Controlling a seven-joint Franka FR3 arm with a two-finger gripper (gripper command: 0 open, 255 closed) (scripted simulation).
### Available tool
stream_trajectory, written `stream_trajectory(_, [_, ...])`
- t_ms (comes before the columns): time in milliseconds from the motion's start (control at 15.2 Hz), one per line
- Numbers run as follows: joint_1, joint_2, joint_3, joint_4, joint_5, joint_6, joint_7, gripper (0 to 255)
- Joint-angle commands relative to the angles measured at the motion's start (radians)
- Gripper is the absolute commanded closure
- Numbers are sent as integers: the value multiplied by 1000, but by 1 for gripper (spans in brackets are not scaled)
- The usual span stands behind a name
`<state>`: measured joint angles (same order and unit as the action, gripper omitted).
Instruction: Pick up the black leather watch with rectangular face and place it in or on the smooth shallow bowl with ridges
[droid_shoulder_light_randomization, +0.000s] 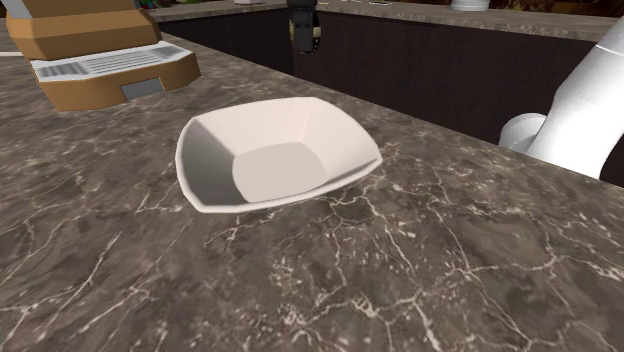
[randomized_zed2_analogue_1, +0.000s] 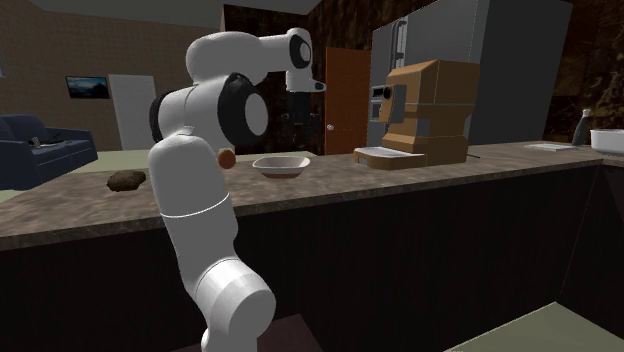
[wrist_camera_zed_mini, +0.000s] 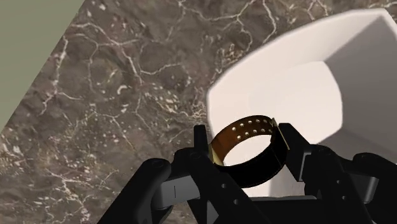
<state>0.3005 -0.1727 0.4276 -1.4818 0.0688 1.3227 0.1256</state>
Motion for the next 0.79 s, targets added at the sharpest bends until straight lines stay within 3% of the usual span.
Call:
stream_trajectory(0, [23, 51, 47, 56, -15, -7, 70, 255])
stream_trajectory(330, [107, 218, 160, 227, -98, -33, 248, 255])
stream_trajectory(726, [92, 153, 140, 71, -62, 69, 224, 255])
